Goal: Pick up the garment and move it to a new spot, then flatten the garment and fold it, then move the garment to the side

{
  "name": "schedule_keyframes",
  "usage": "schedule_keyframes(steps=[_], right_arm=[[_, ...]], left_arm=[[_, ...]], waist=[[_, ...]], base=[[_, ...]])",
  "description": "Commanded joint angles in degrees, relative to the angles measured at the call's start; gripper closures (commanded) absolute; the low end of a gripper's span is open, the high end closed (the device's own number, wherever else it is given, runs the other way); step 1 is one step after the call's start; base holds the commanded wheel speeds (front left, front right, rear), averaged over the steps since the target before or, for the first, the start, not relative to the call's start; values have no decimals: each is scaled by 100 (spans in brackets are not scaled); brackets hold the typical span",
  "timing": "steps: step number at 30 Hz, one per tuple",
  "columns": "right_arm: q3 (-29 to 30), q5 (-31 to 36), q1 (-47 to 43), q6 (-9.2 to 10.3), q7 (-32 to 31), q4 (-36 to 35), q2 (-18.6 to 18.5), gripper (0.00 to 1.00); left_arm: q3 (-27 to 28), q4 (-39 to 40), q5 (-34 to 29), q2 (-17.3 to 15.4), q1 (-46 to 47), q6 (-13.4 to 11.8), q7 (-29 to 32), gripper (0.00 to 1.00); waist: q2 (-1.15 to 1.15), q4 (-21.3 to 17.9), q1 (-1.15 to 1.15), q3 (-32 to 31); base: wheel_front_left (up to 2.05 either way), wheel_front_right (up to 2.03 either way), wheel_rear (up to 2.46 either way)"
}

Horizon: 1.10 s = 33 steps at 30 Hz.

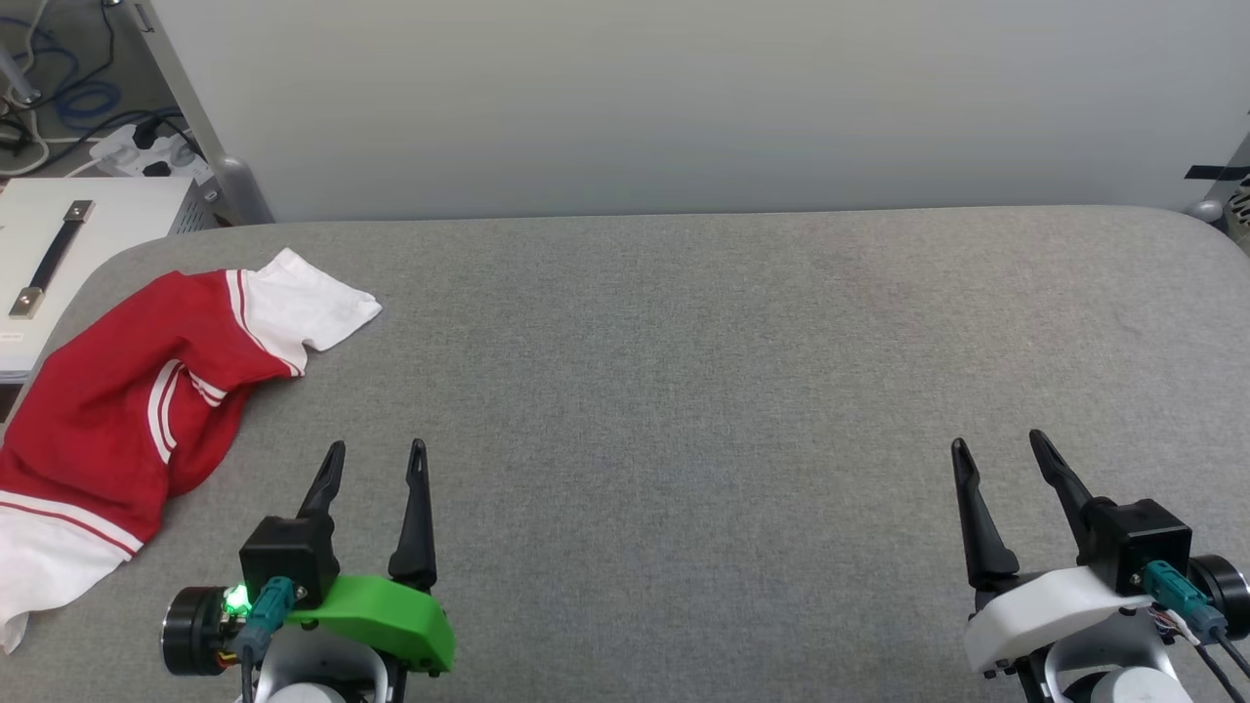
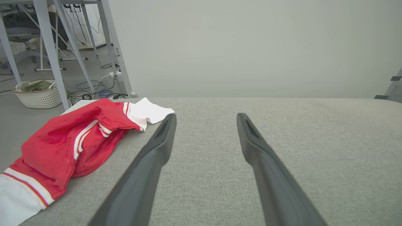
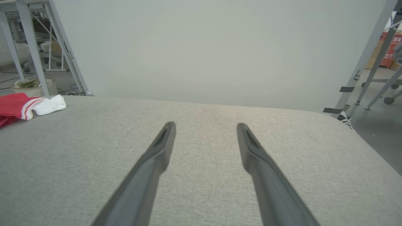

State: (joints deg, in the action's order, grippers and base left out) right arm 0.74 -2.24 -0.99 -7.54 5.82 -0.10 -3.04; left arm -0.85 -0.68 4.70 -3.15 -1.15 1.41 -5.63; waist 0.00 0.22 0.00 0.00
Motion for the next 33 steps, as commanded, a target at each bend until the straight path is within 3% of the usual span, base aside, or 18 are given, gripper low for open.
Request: schedule_keyframes(steps=[1,25,33], right_arm=[[-5,-29,-22,2,59,-32,7,0],[-57,-47,-29,3,365,281,10,0],[-131,-60,-60,4,458,267,11,0]], left_arm=[[-9,16,51,11,-38,58,-65,0],[-147,-295,251,17,-15,147,-375,0],[-162,-345,287,19,10,146,-470,0]], waist=[[0,1,0,0],[0,29,0,68],[0,236,0,95]], base=[[0,0,0],[0,0,0],[0,0,0]])
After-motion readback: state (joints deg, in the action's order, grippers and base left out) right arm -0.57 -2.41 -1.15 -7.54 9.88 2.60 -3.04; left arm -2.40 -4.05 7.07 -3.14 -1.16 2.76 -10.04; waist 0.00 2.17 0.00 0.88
